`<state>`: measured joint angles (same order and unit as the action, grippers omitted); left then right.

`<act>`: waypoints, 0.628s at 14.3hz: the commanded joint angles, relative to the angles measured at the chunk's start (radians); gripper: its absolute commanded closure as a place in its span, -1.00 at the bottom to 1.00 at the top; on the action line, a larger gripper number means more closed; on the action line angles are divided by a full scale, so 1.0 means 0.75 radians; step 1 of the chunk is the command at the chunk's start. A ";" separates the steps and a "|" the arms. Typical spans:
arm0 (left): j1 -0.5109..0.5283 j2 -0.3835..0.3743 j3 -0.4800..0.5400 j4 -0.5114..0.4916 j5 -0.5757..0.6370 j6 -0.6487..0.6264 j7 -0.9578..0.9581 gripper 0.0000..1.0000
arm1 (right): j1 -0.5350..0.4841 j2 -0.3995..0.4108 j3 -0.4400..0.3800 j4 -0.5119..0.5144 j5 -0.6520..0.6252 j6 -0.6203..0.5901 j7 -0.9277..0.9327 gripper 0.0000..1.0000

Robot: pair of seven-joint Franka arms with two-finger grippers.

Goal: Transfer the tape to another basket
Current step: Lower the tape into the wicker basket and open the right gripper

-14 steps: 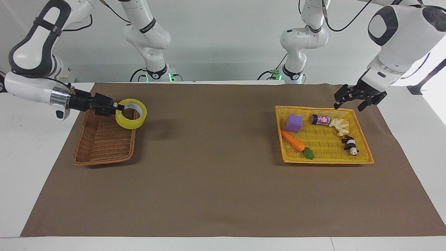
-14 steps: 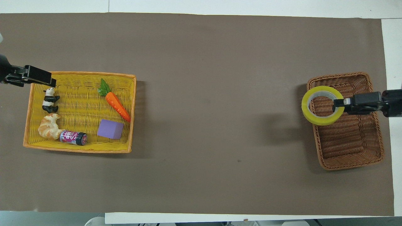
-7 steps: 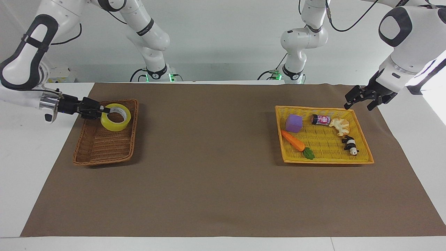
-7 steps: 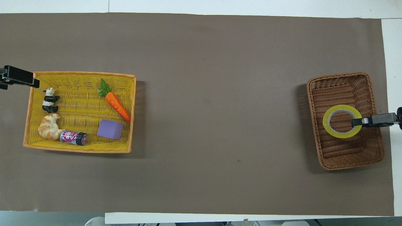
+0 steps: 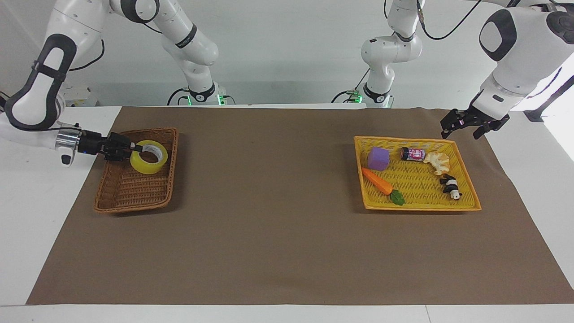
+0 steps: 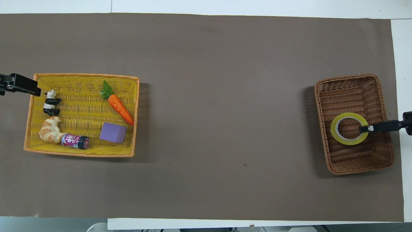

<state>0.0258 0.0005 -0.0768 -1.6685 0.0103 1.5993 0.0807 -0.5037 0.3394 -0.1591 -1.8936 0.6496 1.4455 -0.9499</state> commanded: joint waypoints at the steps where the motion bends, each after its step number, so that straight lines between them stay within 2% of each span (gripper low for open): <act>1: -0.004 -0.015 0.012 0.003 0.031 -0.022 0.001 -0.99 | -0.018 0.000 0.018 0.011 -0.044 0.022 -0.061 1.00; 4: 0.000 -0.017 0.021 0.001 0.033 -0.022 0.003 -0.99 | -0.018 0.000 0.018 0.005 -0.046 0.036 -0.067 1.00; 5: 0.000 -0.019 0.021 -0.003 0.033 -0.026 0.003 -0.99 | -0.018 0.000 0.018 0.005 -0.046 0.036 -0.067 0.93; 6: 0.000 -0.025 0.021 -0.011 0.039 -0.020 0.003 -0.99 | -0.018 0.000 0.018 0.005 -0.050 0.038 -0.067 0.53; 7: 0.000 -0.027 0.021 -0.013 0.037 -0.014 0.001 -0.99 | -0.014 0.000 0.018 0.005 -0.060 0.038 -0.067 -0.11; 8: -0.002 -0.027 0.021 -0.013 0.039 -0.020 -0.001 -0.99 | -0.012 0.000 0.018 0.005 -0.066 0.040 -0.067 -0.99; 9: -0.002 -0.029 0.019 -0.019 0.039 -0.005 0.001 -0.99 | -0.012 0.000 0.018 0.009 -0.068 0.040 -0.069 -1.00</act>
<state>0.0301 0.0004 -0.0661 -1.6671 0.0184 1.5985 0.0807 -0.5034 0.3403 -0.1566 -1.8930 0.6202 1.4743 -0.9776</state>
